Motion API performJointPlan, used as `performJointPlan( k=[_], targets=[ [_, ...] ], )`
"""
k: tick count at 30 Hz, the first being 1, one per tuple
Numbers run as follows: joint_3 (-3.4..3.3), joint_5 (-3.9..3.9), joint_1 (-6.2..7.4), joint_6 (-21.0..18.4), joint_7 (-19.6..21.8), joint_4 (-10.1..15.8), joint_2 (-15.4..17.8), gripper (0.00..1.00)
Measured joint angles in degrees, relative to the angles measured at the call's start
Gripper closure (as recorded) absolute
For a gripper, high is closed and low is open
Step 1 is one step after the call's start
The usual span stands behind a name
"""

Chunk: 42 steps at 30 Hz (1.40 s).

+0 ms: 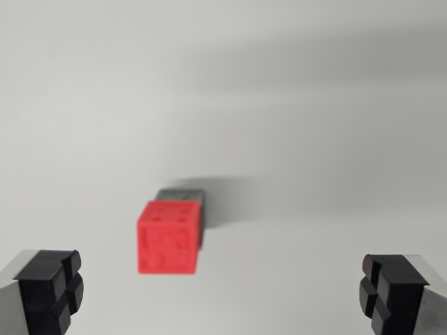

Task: Destack cube

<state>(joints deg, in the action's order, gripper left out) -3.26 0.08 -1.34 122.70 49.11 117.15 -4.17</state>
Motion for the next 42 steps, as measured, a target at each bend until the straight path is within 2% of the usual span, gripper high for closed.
performJointPlan(
  k=[20, 42],
  targets=[
    [0.75, 0.00, 1.47, 7.54, 2.14, 9.89, 1.72, 0.00],
    [2.27, 0.00, 3.62, 18.78, 5.63, 21.90, 1.73, 0.00]
  ],
)
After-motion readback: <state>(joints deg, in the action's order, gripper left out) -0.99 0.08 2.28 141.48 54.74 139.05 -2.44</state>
